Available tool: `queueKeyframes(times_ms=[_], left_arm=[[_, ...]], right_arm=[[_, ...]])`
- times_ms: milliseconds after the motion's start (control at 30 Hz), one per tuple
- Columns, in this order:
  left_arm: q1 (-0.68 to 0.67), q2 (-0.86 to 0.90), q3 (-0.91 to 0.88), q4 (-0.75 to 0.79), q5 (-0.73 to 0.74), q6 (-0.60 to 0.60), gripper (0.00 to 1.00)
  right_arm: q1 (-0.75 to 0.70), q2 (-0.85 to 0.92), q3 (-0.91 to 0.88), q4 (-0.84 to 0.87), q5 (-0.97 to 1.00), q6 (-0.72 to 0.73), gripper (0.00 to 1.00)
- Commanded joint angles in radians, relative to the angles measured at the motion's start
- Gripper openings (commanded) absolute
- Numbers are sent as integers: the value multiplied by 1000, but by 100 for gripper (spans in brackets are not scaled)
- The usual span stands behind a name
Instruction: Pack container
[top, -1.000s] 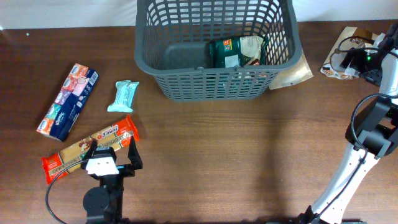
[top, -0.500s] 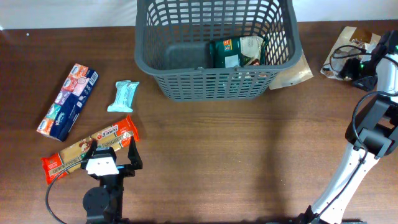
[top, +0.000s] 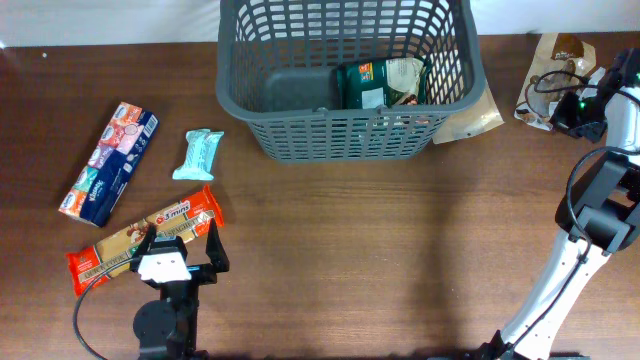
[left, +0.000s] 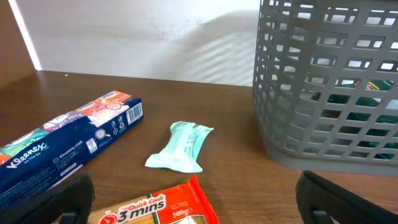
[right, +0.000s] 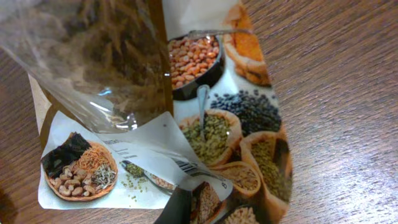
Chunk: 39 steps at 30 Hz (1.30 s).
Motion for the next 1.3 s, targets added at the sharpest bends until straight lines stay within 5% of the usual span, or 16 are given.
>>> queueKeyframes(times_ms=[0,1267], left_arm=[[-2,-10,-5,0,10,16,99],[-2,-10,-5,0,11,16,99]], right_arm=[[-5,12,-5,-13,-16,-3,4],[63,-432,100,-64,-15,8,4]])
